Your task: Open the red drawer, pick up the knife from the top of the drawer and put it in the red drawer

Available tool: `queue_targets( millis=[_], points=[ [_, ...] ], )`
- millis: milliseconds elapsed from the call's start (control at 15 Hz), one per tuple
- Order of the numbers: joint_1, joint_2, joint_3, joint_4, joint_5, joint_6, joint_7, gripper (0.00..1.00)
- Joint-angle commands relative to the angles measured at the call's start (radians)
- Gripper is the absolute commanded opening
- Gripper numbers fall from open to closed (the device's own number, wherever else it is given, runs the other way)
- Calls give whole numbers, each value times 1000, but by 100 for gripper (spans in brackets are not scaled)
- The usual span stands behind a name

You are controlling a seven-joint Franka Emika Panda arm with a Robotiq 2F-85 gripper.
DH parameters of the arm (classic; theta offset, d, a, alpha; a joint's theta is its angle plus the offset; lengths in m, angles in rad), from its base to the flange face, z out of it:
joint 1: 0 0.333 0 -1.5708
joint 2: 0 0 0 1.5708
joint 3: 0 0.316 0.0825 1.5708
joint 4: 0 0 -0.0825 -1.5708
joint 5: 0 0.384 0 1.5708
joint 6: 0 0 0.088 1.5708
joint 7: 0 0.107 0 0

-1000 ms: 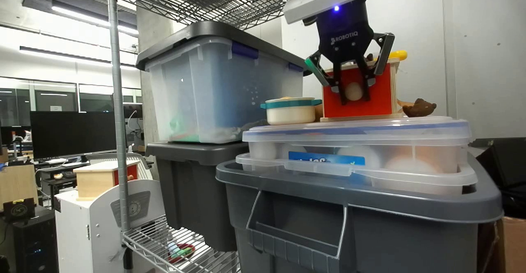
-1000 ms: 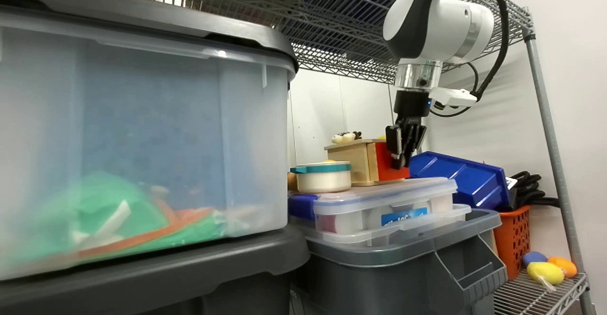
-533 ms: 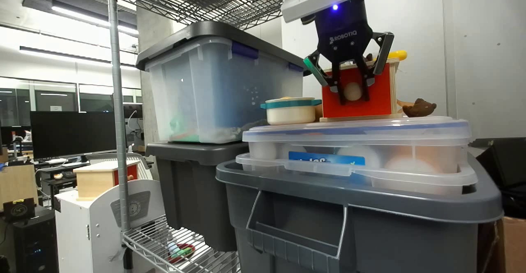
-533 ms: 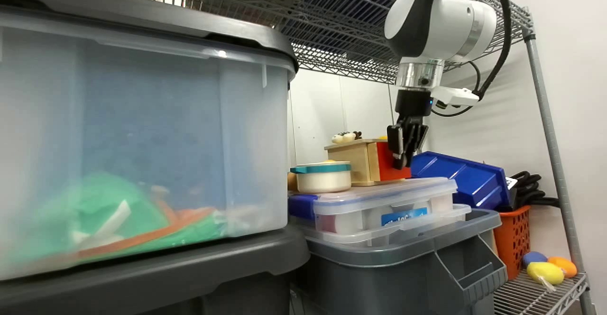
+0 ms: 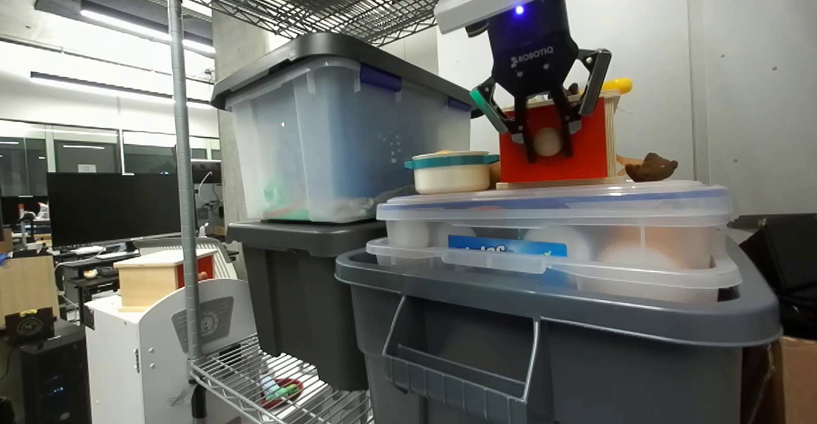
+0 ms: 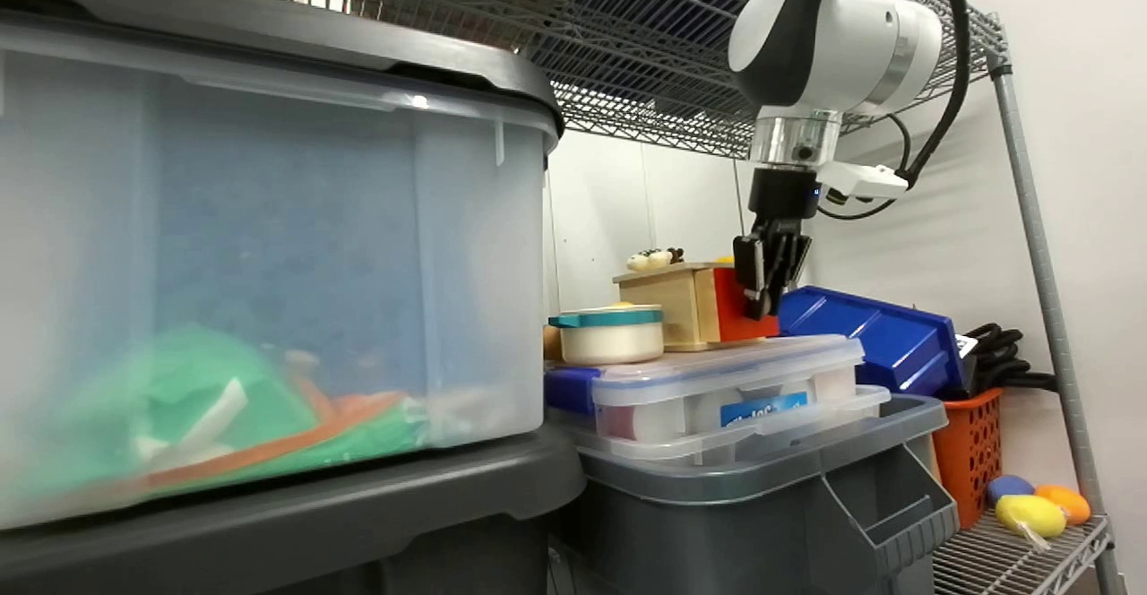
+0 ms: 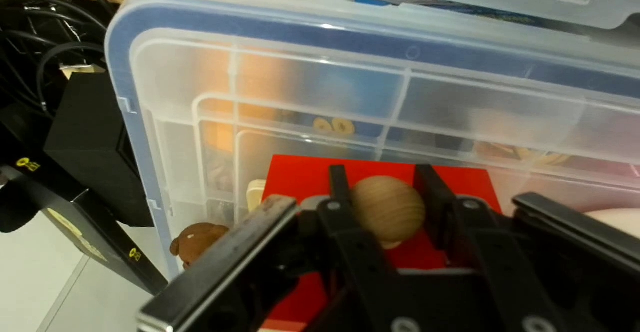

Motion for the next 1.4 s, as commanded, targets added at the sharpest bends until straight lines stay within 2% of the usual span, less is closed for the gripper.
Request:
queue_targets(
  millis=[0, 267, 333, 400, 733, 800, 1333],
  points=[
    [11, -46, -13, -40, -11, -10, -14, 12],
    [13, -47, -17, -36, -16, -14, -6, 12],
    [13, -45, -17, -33, -16, -18, -4, 62],
    [14, -43, -19, -28, -18, -22, 2, 62],
    [14, -42, -23, -18, -23, -26, 9, 97],
    [14, -44, -23, -18, -23, -28, 9, 100],
    [17, -84, -38, -16, -59, -58, 43, 100]
  ],
)
